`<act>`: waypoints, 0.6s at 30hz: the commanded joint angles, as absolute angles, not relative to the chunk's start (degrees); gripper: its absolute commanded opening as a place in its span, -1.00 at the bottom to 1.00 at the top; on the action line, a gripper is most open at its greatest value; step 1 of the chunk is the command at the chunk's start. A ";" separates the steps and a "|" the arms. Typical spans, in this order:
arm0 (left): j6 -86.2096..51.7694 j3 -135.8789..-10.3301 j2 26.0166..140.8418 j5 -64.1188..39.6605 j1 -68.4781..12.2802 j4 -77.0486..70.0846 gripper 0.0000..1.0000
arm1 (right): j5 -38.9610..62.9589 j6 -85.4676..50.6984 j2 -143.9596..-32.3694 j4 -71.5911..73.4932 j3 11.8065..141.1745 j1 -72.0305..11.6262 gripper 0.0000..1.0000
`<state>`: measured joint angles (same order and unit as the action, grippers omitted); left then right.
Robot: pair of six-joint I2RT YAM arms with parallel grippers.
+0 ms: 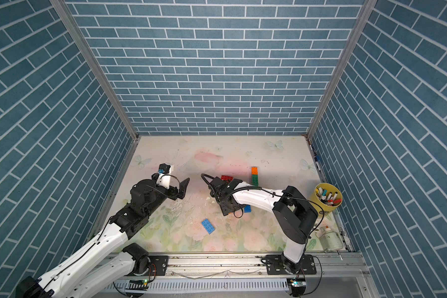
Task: Assemble a rectangle with lego
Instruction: Pick up the lego brick from the center of the board, then assemble the lego brick with the lego brick.
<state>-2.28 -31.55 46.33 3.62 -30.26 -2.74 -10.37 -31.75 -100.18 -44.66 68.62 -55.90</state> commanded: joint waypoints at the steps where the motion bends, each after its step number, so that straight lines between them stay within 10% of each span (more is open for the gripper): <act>1: -3.56 -33.13 46.38 3.93 -30.55 -2.01 1.00 | -14.26 -36.77 -98.89 -50.97 75.52 -55.18 -0.12; 18: -4.37 -33.42 43.68 4.78 -30.65 -0.95 1.00 | -8.43 -45.18 -114.69 -55.23 94.96 -46.55 -0.12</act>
<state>-4.10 -32.53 44.18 4.99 -30.33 -0.73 -9.26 -40.25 -113.23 -53.17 91.96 -46.96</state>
